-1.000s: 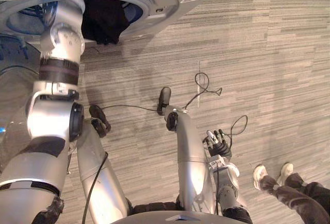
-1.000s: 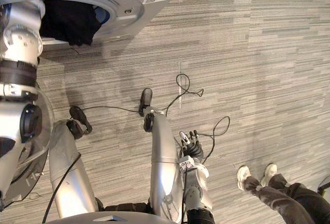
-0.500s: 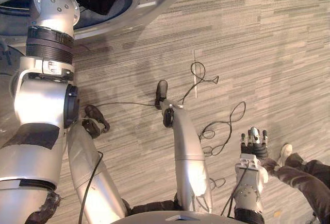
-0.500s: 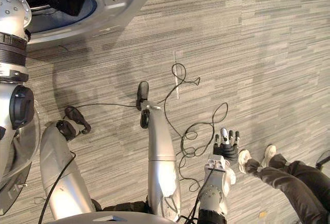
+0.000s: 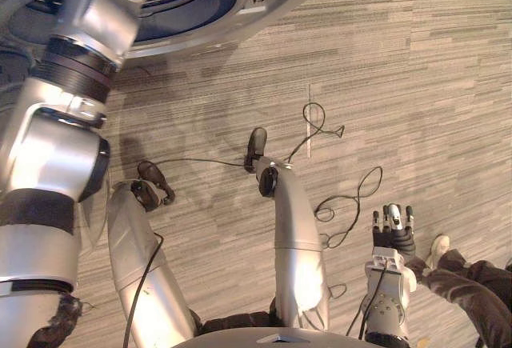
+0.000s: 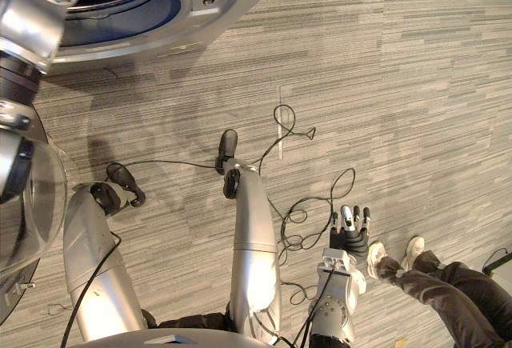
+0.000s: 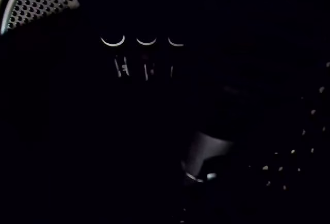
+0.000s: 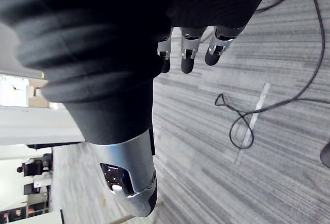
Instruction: Pick up the laundry basket with both hands and put the clothes into the washing machine.
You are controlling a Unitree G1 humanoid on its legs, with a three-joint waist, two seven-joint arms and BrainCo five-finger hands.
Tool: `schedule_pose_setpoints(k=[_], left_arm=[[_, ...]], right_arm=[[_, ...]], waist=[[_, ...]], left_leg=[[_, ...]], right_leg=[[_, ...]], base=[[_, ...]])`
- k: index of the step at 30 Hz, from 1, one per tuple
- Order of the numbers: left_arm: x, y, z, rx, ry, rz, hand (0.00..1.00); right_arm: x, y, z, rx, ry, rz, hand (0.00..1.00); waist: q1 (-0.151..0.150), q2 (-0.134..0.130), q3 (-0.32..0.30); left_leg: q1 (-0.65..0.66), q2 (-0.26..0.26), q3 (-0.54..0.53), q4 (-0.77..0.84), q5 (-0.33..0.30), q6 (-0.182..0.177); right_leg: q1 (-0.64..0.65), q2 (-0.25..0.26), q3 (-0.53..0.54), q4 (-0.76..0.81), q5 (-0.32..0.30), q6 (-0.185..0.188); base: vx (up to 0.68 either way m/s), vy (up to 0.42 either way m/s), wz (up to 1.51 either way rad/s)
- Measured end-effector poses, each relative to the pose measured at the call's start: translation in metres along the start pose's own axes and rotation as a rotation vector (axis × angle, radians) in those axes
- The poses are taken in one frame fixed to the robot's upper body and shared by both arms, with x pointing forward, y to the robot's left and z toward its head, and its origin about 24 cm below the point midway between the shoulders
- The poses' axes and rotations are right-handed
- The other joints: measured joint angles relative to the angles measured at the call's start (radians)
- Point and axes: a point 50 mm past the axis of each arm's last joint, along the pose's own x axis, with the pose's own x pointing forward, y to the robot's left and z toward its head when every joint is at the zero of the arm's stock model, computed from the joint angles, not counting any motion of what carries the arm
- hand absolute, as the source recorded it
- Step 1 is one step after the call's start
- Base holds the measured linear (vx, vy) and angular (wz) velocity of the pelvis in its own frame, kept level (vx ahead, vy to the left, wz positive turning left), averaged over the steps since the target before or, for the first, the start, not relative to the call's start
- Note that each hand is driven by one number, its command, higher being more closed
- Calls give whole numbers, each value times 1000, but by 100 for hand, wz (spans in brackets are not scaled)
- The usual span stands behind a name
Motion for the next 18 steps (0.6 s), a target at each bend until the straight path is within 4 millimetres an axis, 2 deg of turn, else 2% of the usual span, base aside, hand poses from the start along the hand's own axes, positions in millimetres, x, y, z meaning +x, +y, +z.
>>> schedule_pose_setpoints(k=[2, 4, 6, 8, 9, 12, 13, 14, 15, 17, 18], left_arm=[[-3, -4, -10, -100, 96, 16, 0], [-15, -18, -34, -245, 245, 2, 0], [-52, -49, -82, -524, 540, -29, 0], [-81, -71, -103, -822, 749, -20, 0], [-108, -92, -111, -1176, 926, 30, 0], [-130, -95, -117, -1543, 965, 223, 0], [-145, -101, -121, -1613, 1002, 260, 0], [-151, -106, -119, -1641, 1019, 271, 0], [-169, -117, -120, -1669, 1076, 287, 0], [-226, -142, -123, -1672, 1262, 311, 0], [-239, -147, -123, -1663, 1301, 309, 0]], right_arm=[[0, 2, -2, 0, 6, 9, 0], [-1, 3, -4, 2, 14, 5, 0], [-1, 2, -5, 3, 14, -11, 0], [-1, 0, -5, 4, 15, -34, 0], [-1, -1, -6, 4, 18, -58, 0], [2, 7, -12, 29, 27, -58, 0], [5, 13, -14, 30, 32, -41, 0], [6, 14, -14, 31, 30, -35, 0], [7, 16, -14, 33, 29, -30, 0], [9, 24, -18, 39, 40, -5, 0], [9, 25, -20, 38, 46, 0, 0]], waist=[[-6, 0, 0], [-17, -1, -1], [-25, -15, -18], [-26, -18, -19], [-19, -18, -19], [-13, -17, -20], [-10, -18, -20], [-7, -19, -23], [-2, -18, -31], [2, -18, -37], [3, -18, -37]], left_leg=[[2, 8, 3, 0, -5, 8], [12, 14, 5, -7, -10, 12], [28, 20, 18, -27, -7, 9], [30, 22, 18, -40, 0, 3], [30, 20, 19, -53, 13, 6], [35, 20, 5, -59, 22, 0], [46, 19, -1, -65, 25, -4], [54, 14, 0, -71, 26, -6], [66, 8, 2, -83, 29, -8], [116, -5, 4, -114, 37, -18], [130, -10, 5, -124, 40, -21]], right_leg=[[11, 12, 1, -29, 15, 15], [27, 21, 0, -55, 30, 12], [36, 33, 5, -98, 42, 3], [43, 36, -2, -113, 48, -3], [44, 36, -6, -118, 59, -5], [53, 32, -21, -106, 60, -1], [67, 30, -28, -104, 56, -4], [71, 28, -28, -102, 52, -3], [78, 24, -29, -102, 47, -4], [119, 16, -30, -102, 28, -8], [129, 12, -32, -102, 24, -9]], base=[[-127, 34, -20], [-151, 26, -19], [-135, 1, -21], [-86, -19, -3], [-38, -23, 9], [-23, -15, 10], [-12, -6, 15], [-9, -10, 17], [-1, -29, 20], [12, -42, 24], [16, -36, 24]])
